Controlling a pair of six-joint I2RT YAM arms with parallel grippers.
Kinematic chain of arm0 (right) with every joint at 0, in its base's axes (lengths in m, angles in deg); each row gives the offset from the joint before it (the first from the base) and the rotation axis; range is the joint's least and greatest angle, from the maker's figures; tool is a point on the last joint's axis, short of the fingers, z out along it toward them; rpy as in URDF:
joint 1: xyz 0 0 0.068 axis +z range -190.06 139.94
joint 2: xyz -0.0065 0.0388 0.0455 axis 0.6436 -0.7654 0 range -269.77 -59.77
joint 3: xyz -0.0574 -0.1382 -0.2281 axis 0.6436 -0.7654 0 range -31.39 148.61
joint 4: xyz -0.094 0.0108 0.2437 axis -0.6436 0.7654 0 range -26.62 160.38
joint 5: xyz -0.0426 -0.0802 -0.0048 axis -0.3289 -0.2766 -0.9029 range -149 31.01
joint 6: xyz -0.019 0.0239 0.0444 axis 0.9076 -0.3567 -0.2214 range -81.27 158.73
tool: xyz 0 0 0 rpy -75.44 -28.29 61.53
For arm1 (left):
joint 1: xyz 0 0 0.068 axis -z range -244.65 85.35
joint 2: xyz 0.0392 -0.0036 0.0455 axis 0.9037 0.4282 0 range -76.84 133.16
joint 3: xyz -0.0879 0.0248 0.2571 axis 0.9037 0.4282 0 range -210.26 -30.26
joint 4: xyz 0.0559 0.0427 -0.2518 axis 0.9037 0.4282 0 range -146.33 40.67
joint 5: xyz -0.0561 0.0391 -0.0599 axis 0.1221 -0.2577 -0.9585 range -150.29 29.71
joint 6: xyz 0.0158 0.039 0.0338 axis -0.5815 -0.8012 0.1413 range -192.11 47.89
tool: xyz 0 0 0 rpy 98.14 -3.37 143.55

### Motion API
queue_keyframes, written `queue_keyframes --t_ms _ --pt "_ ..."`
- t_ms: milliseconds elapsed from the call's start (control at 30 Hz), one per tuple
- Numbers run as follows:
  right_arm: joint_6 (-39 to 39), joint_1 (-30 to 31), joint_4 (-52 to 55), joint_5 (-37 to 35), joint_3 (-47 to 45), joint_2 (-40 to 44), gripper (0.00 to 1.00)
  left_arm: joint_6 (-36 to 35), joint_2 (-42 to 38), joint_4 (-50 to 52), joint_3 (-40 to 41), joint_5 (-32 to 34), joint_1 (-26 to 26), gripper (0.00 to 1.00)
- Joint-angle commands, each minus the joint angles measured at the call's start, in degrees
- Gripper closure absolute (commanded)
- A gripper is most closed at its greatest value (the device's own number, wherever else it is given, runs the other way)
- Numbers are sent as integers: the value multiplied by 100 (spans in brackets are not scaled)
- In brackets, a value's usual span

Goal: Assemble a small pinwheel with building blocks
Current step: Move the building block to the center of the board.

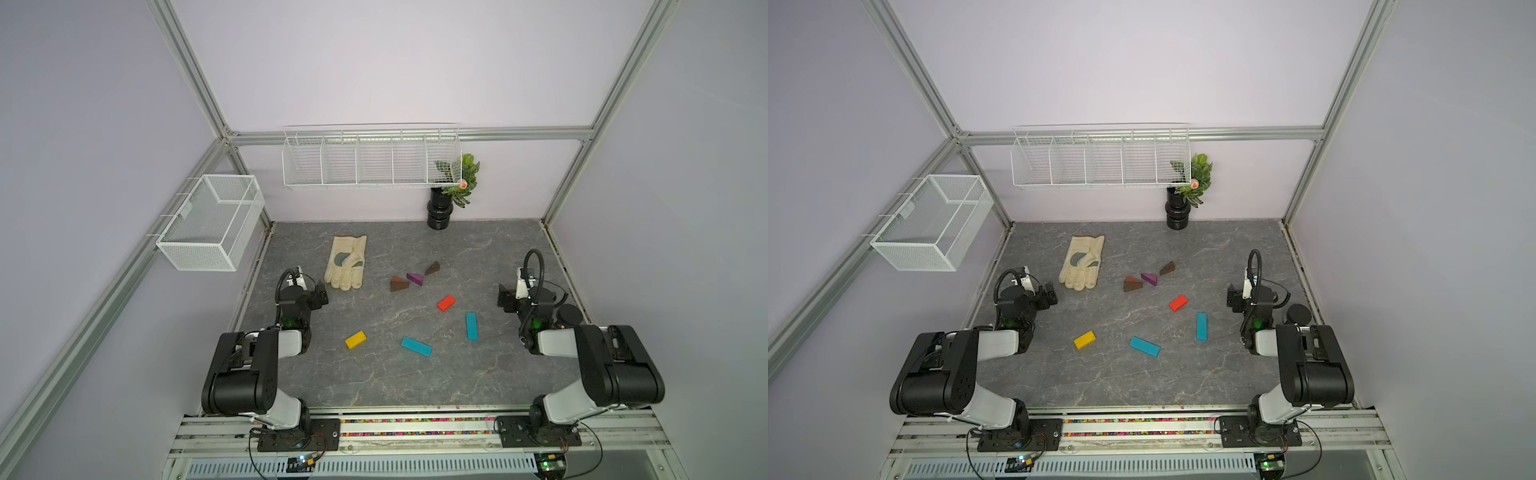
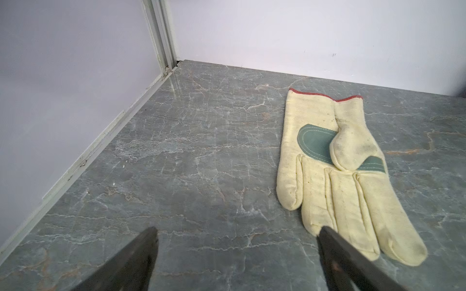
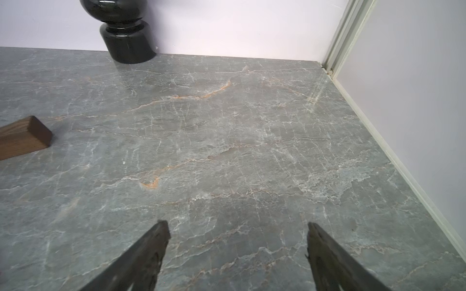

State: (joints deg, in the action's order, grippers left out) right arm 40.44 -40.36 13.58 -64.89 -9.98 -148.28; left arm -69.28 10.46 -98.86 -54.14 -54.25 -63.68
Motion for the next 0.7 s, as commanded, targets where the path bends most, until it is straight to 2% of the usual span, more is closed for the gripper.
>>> queue_keyframes --t_ms 0,300,600,667 --pt "-11 2 -28 119 21 88 11 -132 -90 42 -144 -59 -22 0" --pt "-30 -20 -12 153 37 73 11 -131 -83 47 -157 -51 -27 0" --pt "-57 -142 -3 474 46 63 11 -129 -84 58 -152 -47 -27 2" --pt "13 -61 -46 332 29 143 5 -156 -102 -25 -137 -35 -27 5"
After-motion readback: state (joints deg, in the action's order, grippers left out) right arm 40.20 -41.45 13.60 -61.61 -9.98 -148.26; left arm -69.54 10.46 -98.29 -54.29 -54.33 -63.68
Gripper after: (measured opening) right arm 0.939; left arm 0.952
